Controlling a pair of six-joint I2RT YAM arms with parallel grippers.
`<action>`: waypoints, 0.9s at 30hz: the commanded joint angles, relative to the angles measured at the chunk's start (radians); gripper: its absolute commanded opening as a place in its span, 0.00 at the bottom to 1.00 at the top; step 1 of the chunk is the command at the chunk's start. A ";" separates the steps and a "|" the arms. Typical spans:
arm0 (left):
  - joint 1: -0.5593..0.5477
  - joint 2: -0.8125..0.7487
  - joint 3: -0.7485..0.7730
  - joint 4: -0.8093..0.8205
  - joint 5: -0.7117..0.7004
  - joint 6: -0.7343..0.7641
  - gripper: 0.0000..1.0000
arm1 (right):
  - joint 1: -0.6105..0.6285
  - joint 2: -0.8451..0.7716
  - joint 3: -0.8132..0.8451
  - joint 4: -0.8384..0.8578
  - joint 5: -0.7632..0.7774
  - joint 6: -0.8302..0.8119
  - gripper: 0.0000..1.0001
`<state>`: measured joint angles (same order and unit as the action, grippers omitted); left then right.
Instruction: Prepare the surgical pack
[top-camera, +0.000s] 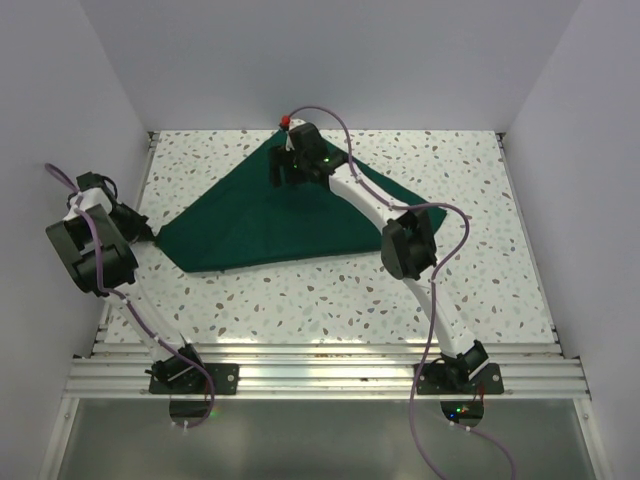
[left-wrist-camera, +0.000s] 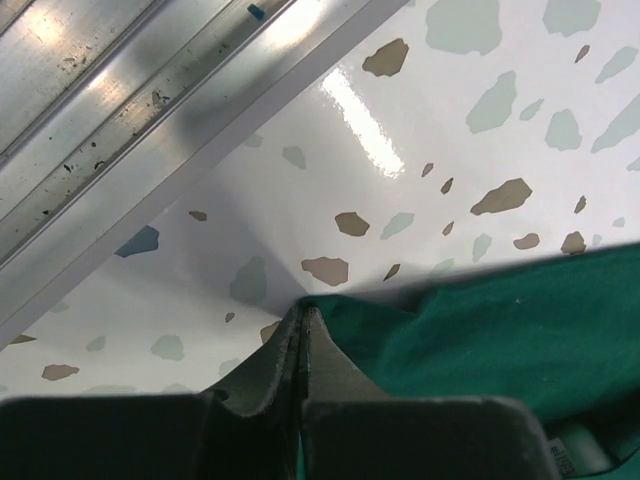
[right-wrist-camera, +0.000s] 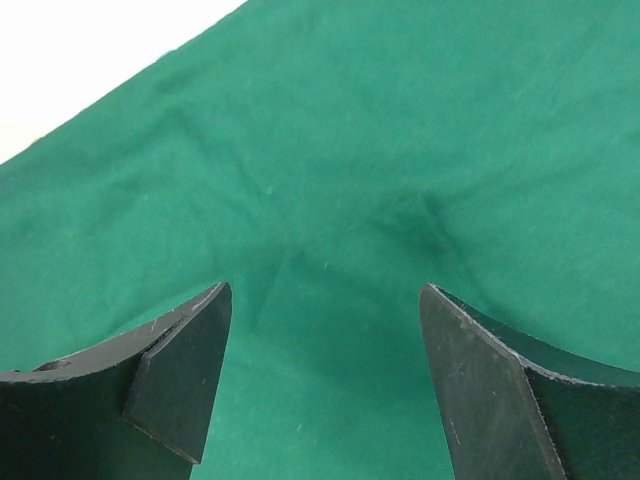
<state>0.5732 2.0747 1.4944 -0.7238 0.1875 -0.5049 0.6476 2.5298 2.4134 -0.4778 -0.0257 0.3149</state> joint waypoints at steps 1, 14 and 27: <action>0.017 -0.031 0.027 0.012 0.015 -0.001 0.00 | -0.014 -0.048 0.001 -0.057 -0.060 0.076 0.79; -0.078 -0.290 0.007 0.004 0.055 -0.050 0.00 | -0.124 -0.025 -0.030 -0.105 -0.212 0.309 0.70; -0.238 -0.350 0.020 0.075 0.136 -0.178 0.00 | -0.138 0.033 -0.013 -0.064 -0.286 0.309 0.69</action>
<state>0.3889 1.7756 1.4944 -0.7181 0.2768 -0.6140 0.5114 2.5366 2.3730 -0.5758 -0.2527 0.6060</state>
